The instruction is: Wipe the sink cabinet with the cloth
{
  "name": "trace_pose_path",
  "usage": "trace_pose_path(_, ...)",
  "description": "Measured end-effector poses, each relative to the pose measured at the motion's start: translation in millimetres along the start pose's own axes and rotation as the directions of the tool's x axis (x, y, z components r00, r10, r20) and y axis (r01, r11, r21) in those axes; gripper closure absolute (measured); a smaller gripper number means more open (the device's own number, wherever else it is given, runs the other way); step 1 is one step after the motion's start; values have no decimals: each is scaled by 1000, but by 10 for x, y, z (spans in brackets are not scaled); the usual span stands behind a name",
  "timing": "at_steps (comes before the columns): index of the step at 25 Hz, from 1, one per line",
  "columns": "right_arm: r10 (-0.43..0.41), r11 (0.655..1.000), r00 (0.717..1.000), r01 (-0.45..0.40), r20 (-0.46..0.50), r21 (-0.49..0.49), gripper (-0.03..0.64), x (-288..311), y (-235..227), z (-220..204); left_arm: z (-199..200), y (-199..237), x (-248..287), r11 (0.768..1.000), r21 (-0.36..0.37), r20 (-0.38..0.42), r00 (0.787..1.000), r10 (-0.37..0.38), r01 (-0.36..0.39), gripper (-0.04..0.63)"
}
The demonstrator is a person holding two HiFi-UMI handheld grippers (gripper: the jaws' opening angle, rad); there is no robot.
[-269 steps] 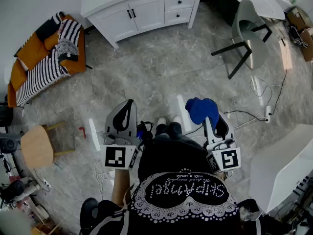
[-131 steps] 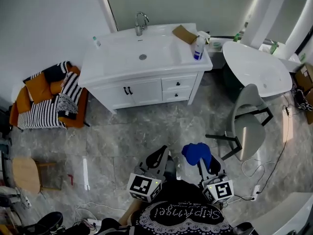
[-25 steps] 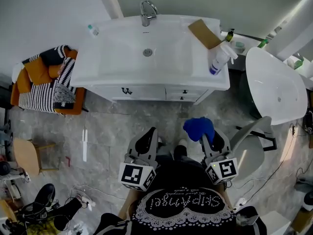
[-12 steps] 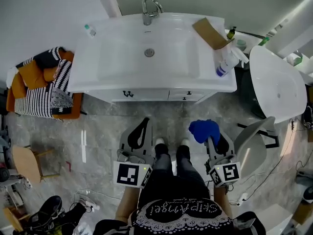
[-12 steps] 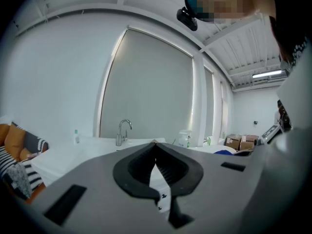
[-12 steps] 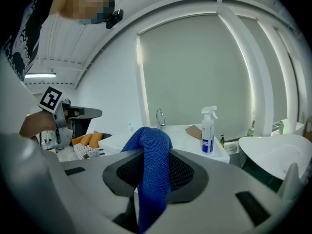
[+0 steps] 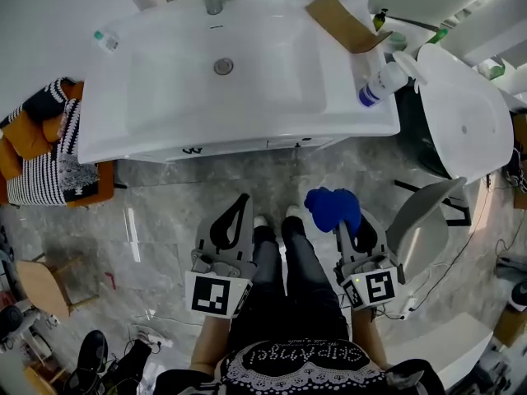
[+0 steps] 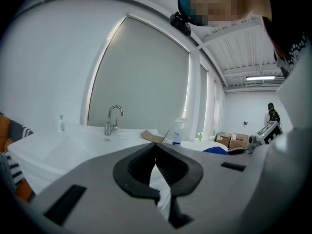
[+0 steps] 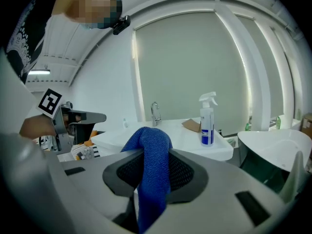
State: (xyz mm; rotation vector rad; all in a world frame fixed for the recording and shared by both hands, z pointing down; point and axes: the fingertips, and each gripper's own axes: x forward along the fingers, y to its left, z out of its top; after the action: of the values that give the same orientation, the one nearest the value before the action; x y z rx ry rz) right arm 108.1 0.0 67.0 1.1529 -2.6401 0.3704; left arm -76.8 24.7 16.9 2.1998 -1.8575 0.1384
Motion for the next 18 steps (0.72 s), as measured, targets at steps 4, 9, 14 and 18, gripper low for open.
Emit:
trace_pose_path(4,53,999,998,-54,-26,-8,511,132,-93,-168,-61,-20,169,999,-5,48,998,33,-32,591)
trace_pose_path(9,28,1000,999,-28,-30,-6,511,370,-309,-708,-615,-15,370,998,-42,46,997,55,-54,591)
trace_pose_path(14,7,1000,1000,-7,23,4,511,739,-370,-1571,-1715,113,606,999,-32,22,1000,17,-16,591)
trace_pose_path(18,11,1000,996,-10,83,-14,511,1128,-477,-2213,-2568,227,858,999,-51,29,1000,8,-6,591)
